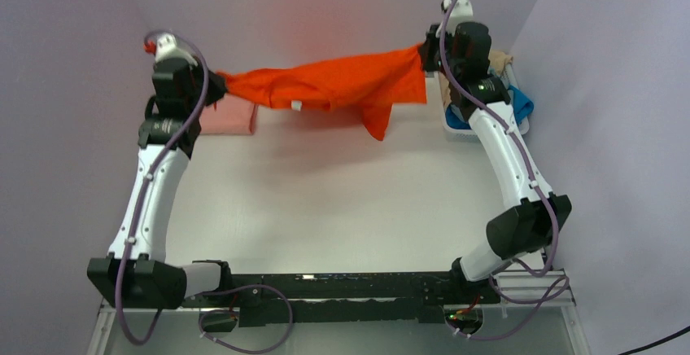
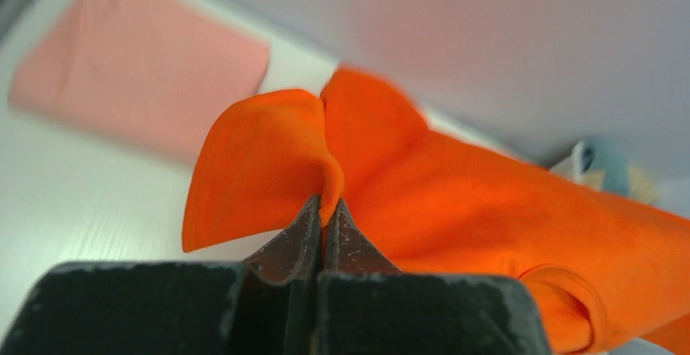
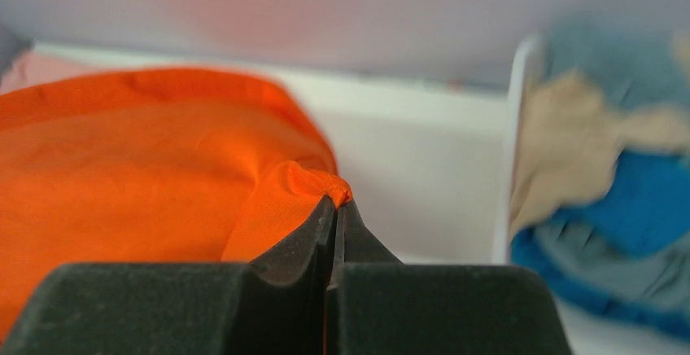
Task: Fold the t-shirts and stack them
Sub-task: Flatten out the tshirt
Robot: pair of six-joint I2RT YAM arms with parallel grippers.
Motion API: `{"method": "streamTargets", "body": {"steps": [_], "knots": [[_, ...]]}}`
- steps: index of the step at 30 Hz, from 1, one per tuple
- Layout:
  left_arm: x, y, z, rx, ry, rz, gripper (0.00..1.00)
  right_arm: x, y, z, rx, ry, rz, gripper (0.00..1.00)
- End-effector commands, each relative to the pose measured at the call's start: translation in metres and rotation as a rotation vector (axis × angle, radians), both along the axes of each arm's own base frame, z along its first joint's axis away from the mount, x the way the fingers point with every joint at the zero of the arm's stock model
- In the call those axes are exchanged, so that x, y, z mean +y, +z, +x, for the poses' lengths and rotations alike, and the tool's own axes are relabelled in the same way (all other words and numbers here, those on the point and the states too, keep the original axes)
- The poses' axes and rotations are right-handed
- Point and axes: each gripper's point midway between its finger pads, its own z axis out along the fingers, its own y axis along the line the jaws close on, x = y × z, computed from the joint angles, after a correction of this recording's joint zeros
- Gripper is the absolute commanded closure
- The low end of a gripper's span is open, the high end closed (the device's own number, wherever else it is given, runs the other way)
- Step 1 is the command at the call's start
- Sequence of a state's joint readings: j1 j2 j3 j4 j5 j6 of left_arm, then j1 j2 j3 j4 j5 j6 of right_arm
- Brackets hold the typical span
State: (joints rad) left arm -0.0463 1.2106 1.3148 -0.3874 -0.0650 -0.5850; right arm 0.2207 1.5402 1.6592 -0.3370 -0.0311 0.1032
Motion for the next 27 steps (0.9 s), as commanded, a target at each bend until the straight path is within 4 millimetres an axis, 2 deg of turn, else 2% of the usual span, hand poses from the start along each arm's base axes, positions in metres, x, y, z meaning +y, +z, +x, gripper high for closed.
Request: {"method": "streamTargets", "body": {"steps": [1,2,3,5,6,7,8,9,10,11,13,14,17,20,23,24,27], "knots": [[-0.021,-0.125,-0.067,0.341,-0.020,-0.106,1.00,-0.009,-0.114,-0.068,0.370,-0.044,0.057,1.00],[-0.024,-0.156,-0.090,0.442,-0.011,-0.128,1.00,-0.006,-0.151,-0.093,0.492,-0.019,0.065,1.00],[-0.025,-0.182,-0.113,0.538,-0.001,-0.146,1.00,-0.003,-0.174,-0.114,0.592,0.002,0.080,1.00],[-0.025,-0.214,-0.150,0.678,0.021,-0.158,1.00,0.006,-0.212,-0.156,0.787,0.067,0.102,1.00],[-0.027,-0.224,-0.167,0.734,0.019,-0.168,0.86,0.006,-0.226,-0.173,0.870,0.075,0.099,1.00],[-0.031,-0.229,-0.175,0.759,0.000,-0.178,0.68,0.002,-0.237,-0.185,0.933,0.052,0.092,0.95],[-0.036,-0.230,-0.180,0.769,-0.028,-0.187,0.52,-0.004,-0.247,-0.190,0.969,0.011,0.080,0.83],[-0.039,-0.229,-0.181,0.768,-0.043,-0.194,0.41,-0.009,-0.253,-0.192,0.980,-0.020,0.066,0.74],[-0.042,-0.222,-0.177,0.746,-0.063,-0.192,0.32,-0.013,-0.255,-0.189,0.973,-0.049,0.054,0.58],[-0.043,-0.213,-0.172,0.723,-0.078,-0.184,0.24,-0.017,-0.253,-0.185,0.955,-0.071,0.042,0.37],[-0.044,-0.195,-0.159,0.666,-0.096,-0.152,0.03,-0.020,-0.244,-0.172,0.900,-0.091,0.031,0.10],[-0.045,-0.187,-0.151,0.638,-0.111,-0.134,0.01,-0.020,-0.237,-0.163,0.860,-0.092,0.033,0.01],[-0.053,-0.168,-0.116,0.526,-0.183,-0.092,0.01,-0.006,-0.226,-0.148,0.789,-0.020,0.075,0.00],[-0.076,-0.159,-0.070,0.431,-0.307,-0.103,0.00,0.028,-0.232,-0.143,0.799,0.119,0.126,0.00],[-0.095,-0.172,-0.030,0.449,-0.392,-0.109,0.01,0.068,-0.257,-0.147,0.859,0.218,0.084,0.00],[-0.100,-0.181,-0.018,0.472,-0.409,-0.107,0.00,0.080,-0.270,-0.149,0.892,0.236,0.052,0.00],[-0.110,-0.210,0.011,0.552,-0.437,-0.080,0.01,0.097,-0.300,-0.156,0.996,0.238,0.005,0.00]]}}
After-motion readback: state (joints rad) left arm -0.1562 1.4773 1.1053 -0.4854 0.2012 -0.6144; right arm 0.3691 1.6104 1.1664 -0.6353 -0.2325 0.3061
